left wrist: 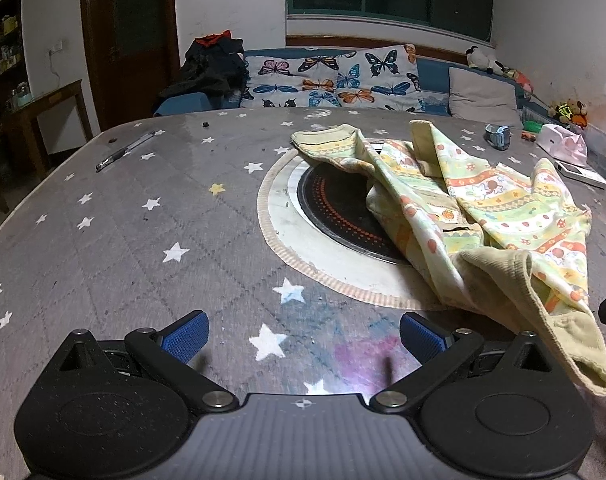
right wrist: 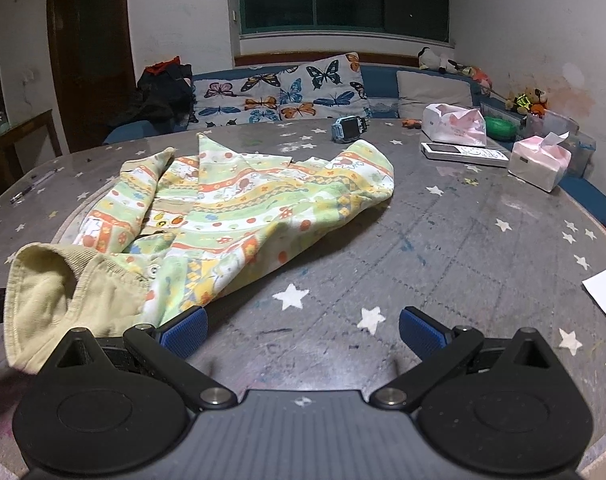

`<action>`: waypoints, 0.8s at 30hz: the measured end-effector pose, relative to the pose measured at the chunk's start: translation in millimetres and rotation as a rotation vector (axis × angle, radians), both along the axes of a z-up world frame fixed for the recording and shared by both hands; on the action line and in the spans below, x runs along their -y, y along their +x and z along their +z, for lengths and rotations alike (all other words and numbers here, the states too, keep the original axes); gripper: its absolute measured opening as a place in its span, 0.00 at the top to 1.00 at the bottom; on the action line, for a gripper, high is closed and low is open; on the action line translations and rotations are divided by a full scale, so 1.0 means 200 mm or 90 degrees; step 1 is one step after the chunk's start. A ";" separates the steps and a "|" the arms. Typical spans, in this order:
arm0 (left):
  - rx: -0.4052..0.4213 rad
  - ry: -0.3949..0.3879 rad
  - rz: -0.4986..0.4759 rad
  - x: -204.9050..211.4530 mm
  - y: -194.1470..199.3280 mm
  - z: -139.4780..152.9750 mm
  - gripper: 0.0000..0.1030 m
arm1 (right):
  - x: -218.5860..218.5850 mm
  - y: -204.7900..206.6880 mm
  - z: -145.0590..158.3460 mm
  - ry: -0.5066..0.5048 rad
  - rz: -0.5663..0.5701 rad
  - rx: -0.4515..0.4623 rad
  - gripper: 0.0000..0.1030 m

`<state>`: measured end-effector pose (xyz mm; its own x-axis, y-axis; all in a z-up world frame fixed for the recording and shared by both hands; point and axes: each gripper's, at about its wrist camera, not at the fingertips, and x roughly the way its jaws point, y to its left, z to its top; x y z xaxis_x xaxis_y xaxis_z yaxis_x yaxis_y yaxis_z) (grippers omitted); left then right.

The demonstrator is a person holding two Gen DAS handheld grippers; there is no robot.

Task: Fold clothes
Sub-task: 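Approach the crumpled striped shirt with both grippers open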

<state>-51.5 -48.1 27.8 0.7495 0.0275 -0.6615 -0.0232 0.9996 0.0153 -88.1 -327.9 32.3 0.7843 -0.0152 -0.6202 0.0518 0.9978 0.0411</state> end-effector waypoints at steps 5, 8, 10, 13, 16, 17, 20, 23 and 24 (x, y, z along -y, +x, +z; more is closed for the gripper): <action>0.002 0.000 0.001 0.01 -0.02 0.01 0.00 | -0.02 -0.03 0.00 -0.004 0.006 0.002 0.00; 0.003 0.000 0.003 0.01 -0.02 0.02 0.00 | -0.03 -0.04 -0.01 0.000 0.009 0.001 0.00; 0.003 -0.001 0.005 0.01 -0.02 0.02 0.00 | -0.03 -0.05 -0.01 0.001 0.010 0.000 0.00; 0.002 -0.002 0.006 0.01 -0.01 0.02 0.00 | -0.04 -0.05 -0.01 0.000 0.013 0.000 0.01; 0.000 -0.002 0.006 0.01 0.00 0.02 0.00 | -0.04 -0.04 -0.01 0.000 0.014 0.000 0.01; -0.001 -0.002 0.006 0.01 0.00 0.02 0.00 | -0.04 -0.04 -0.01 0.000 0.014 0.000 0.01; -0.003 -0.003 0.006 0.02 0.00 0.01 0.00 | -0.05 -0.04 -0.01 -0.001 0.016 0.001 0.01; -0.006 -0.002 0.006 0.02 0.00 0.01 0.00 | -0.05 -0.03 -0.01 -0.002 0.017 -0.002 0.01; -0.006 -0.002 0.006 0.02 0.00 0.01 0.00 | -0.05 -0.03 -0.01 -0.002 0.018 -0.002 0.01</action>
